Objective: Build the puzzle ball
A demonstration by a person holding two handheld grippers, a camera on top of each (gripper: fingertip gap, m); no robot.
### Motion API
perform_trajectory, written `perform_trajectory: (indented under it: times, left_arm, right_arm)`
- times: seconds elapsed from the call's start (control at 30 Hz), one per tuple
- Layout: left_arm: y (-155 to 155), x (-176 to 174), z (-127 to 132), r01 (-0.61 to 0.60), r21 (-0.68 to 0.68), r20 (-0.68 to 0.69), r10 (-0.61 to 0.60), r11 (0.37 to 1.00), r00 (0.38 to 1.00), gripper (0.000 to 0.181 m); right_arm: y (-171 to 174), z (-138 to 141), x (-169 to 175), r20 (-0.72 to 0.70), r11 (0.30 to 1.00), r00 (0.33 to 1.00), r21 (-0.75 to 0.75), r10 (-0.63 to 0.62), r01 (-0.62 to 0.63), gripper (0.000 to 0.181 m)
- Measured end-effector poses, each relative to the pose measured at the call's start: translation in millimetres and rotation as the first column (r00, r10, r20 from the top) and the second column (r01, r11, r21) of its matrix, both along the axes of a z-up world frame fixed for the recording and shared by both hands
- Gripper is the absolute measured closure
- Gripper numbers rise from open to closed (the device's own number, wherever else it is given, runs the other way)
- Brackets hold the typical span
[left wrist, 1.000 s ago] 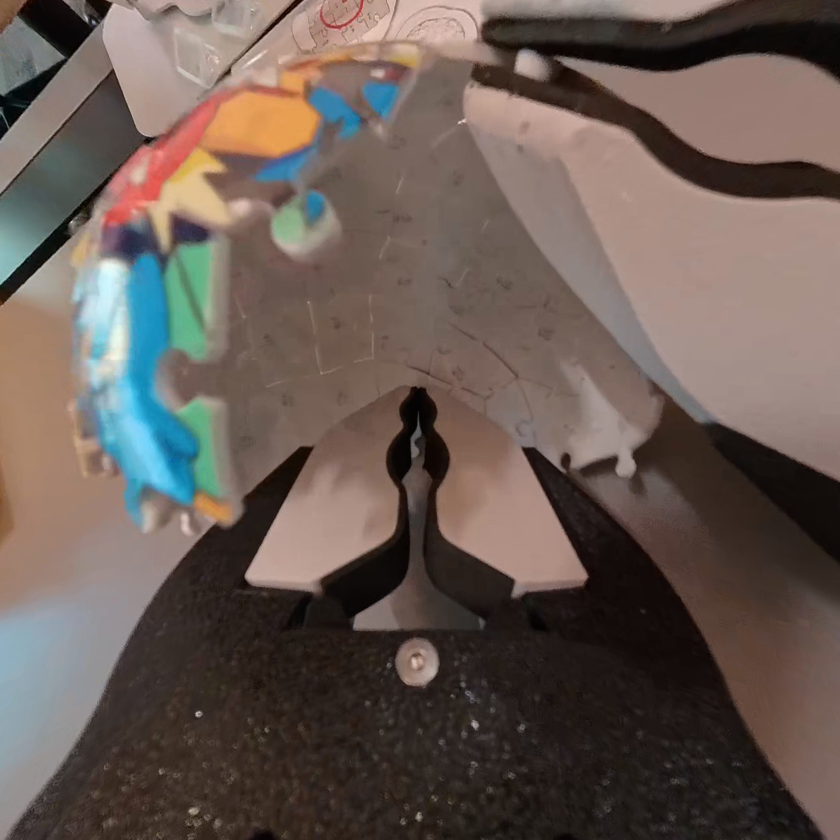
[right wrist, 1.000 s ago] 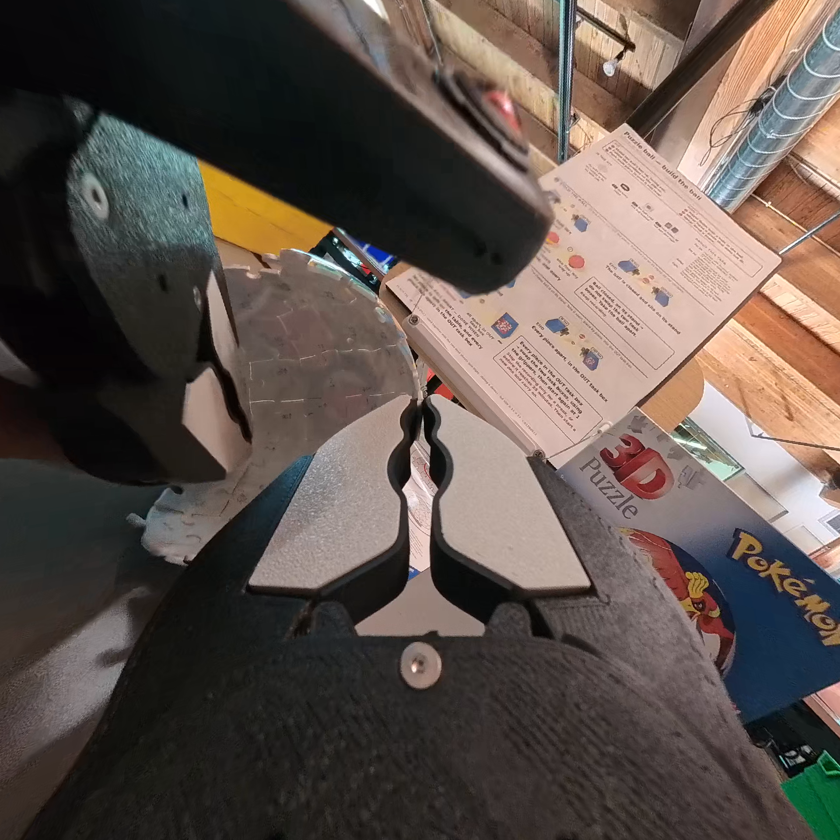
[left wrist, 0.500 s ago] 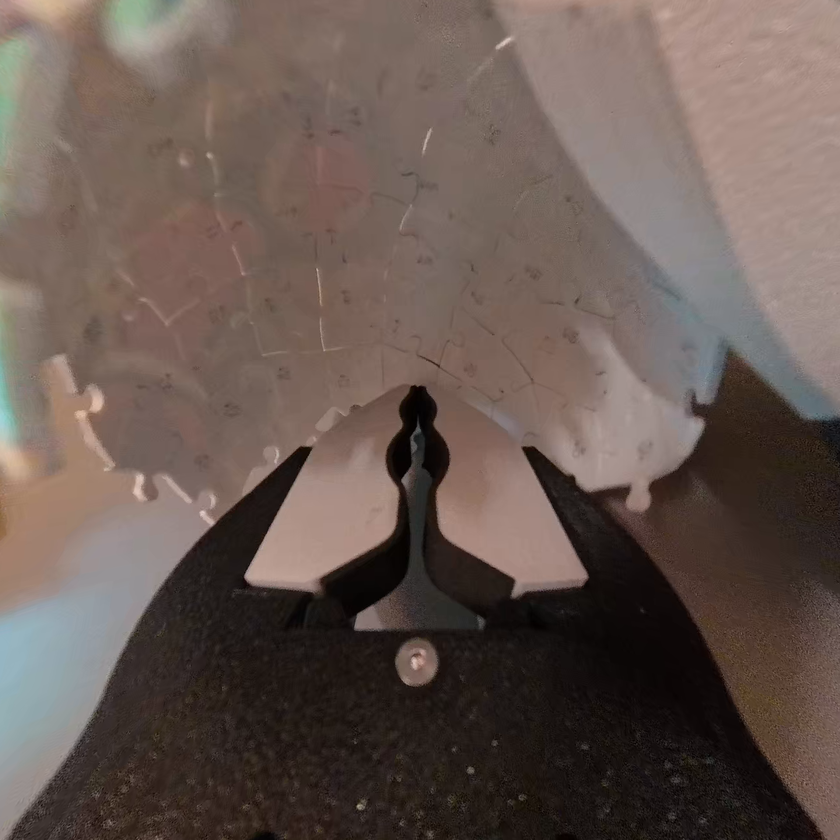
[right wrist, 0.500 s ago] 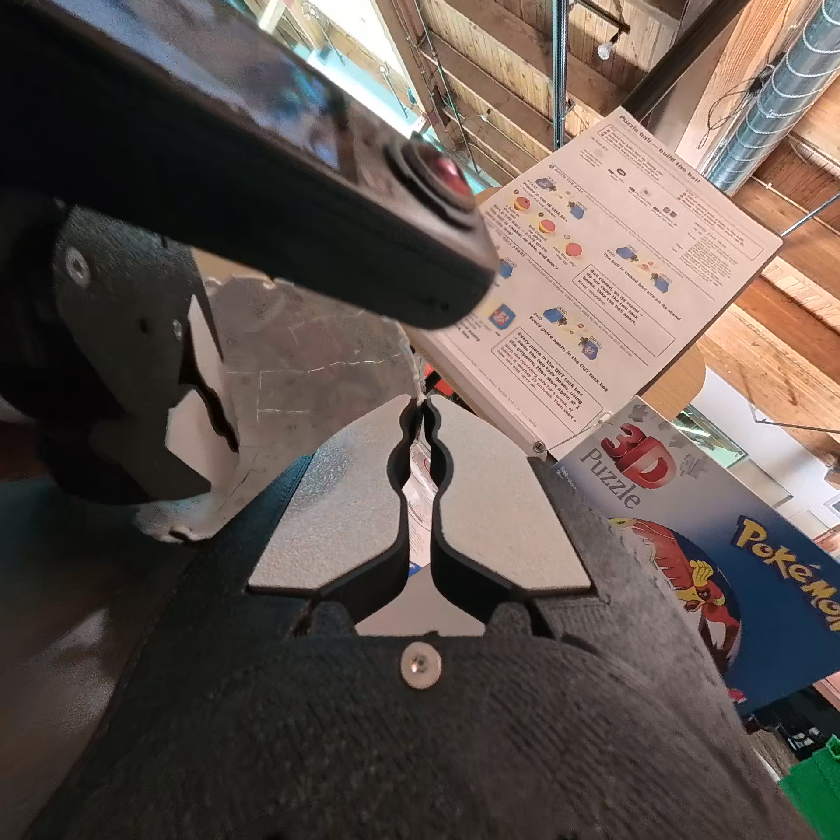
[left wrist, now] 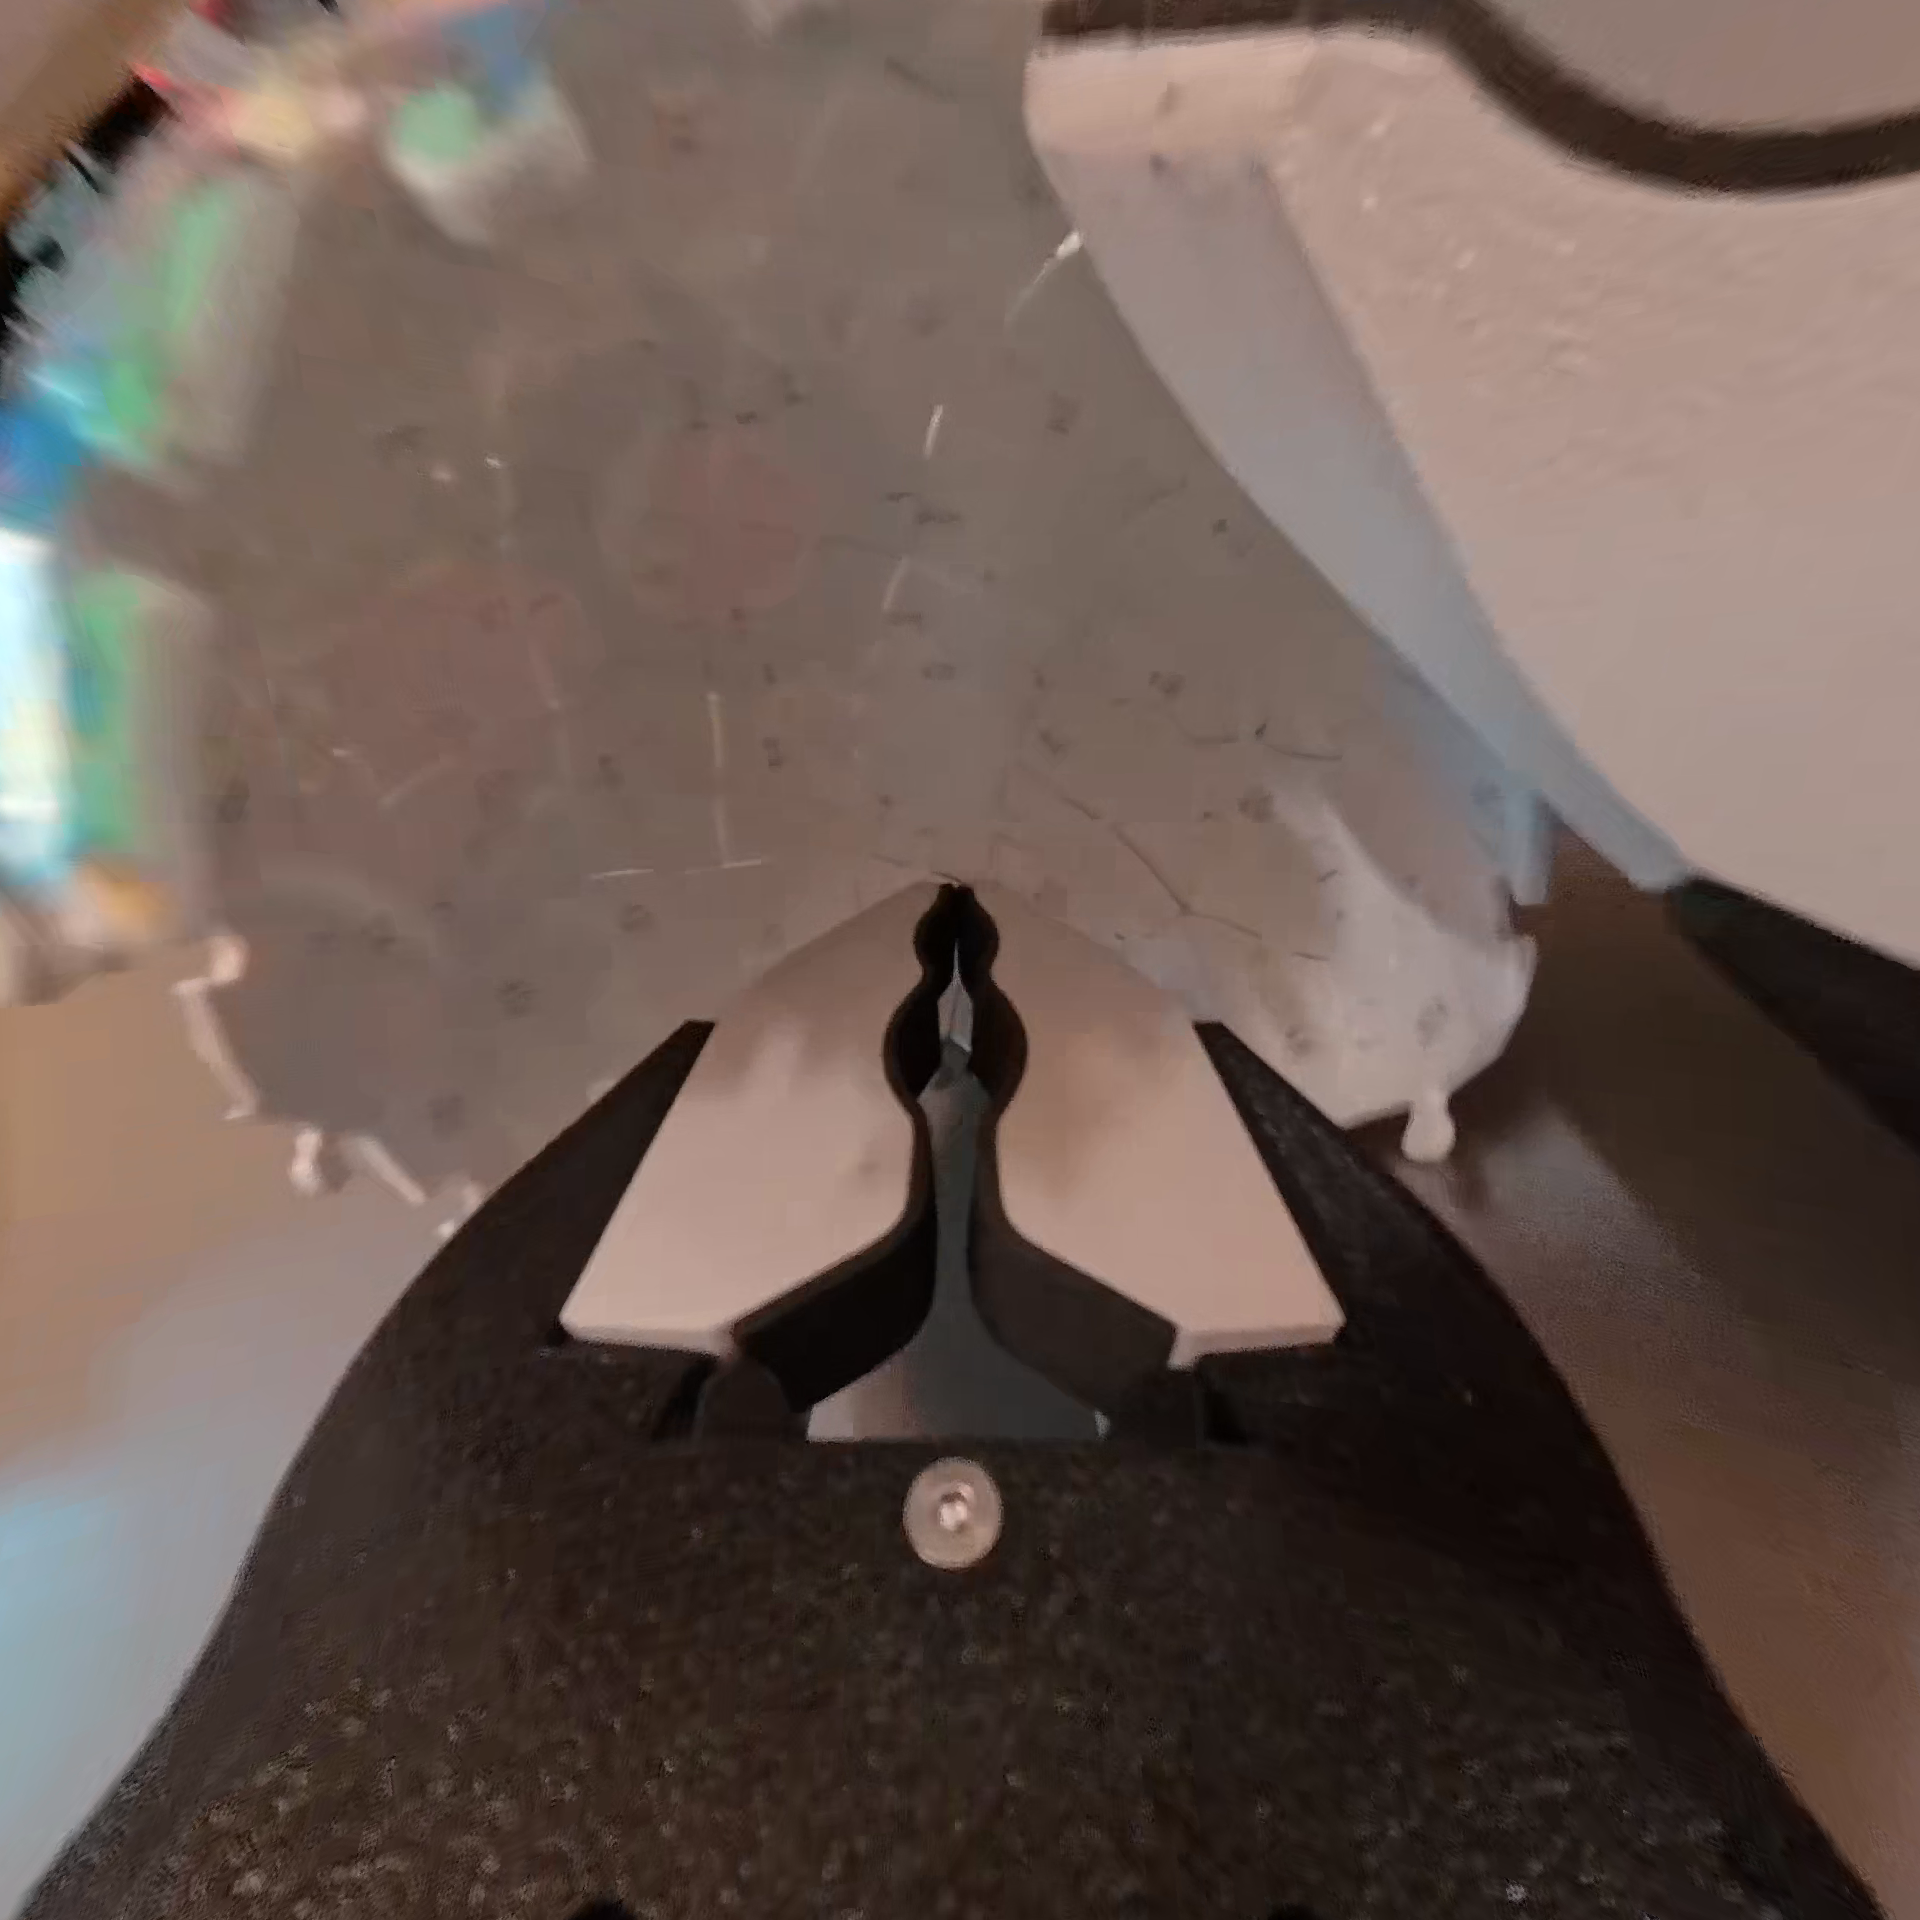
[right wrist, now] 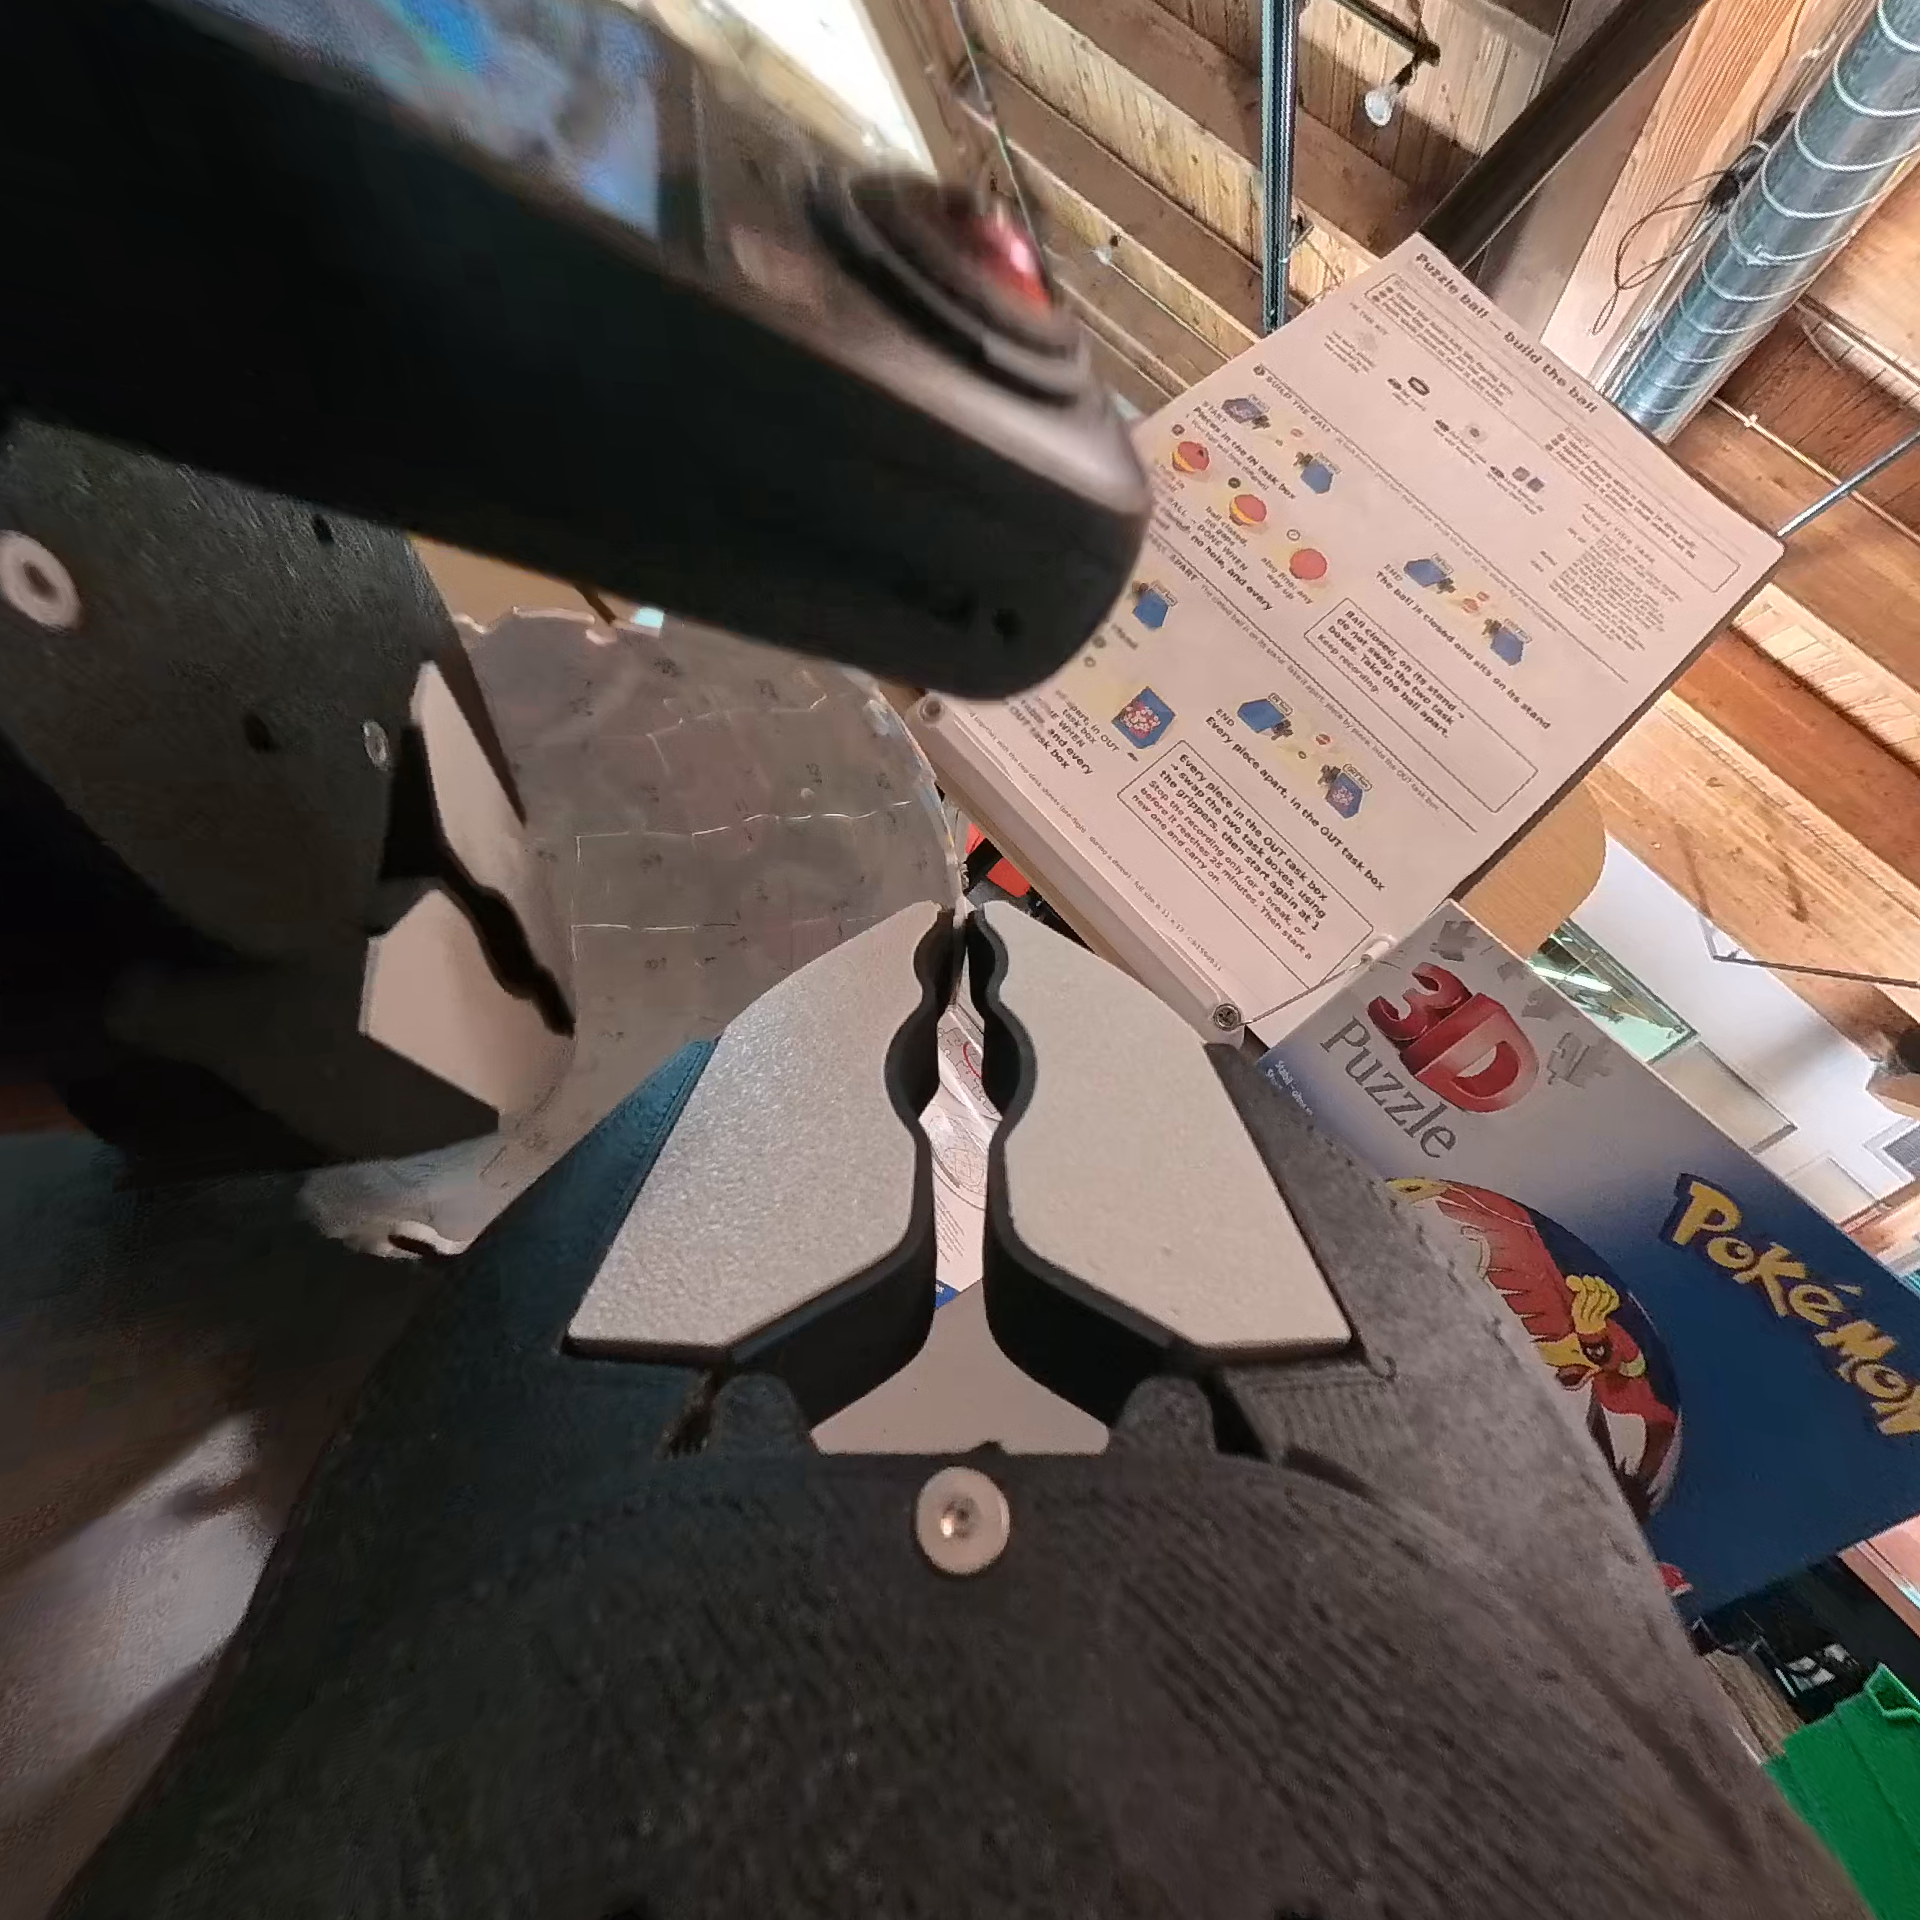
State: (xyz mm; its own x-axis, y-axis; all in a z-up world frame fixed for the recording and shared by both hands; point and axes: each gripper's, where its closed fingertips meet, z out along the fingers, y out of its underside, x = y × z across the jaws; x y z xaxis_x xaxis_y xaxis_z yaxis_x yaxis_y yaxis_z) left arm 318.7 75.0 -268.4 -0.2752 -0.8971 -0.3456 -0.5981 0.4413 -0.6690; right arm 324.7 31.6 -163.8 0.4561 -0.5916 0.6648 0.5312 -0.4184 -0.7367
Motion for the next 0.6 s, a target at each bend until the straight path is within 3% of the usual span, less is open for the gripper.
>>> perform_trajectory:
  times: [0.23, 0.43, 0.6]
  left_arm:
    - [-0.8, 0.4, -6.7, -0.027, -0.021, -0.088, 0.026, 0.999, 0.996, 0.181]
    - [-2.0, -0.5, -5.0, -0.003, -0.034, -0.061, 0.001, 0.999, 0.998, 0.181]
    - [-6.8, -3.8, 31.0, 0.071, -0.09, 0.13, -0.059, 0.993, 0.99, 0.176]
  right_arm:
    - [-1.7, -1.6, 5.1, -0.026, 1.0, 1.0, 0.01, -0.012, 0.013, 0.179]
    - [-0.9, -2.5, 8.0, -0.031, 1.0, 0.999, 0.005, -0.023, 0.023, 0.179]
    - [-1.8, -4.5, 12.7, -0.065, 0.999, 0.997, -0.005, -0.032, 0.031, 0.178]
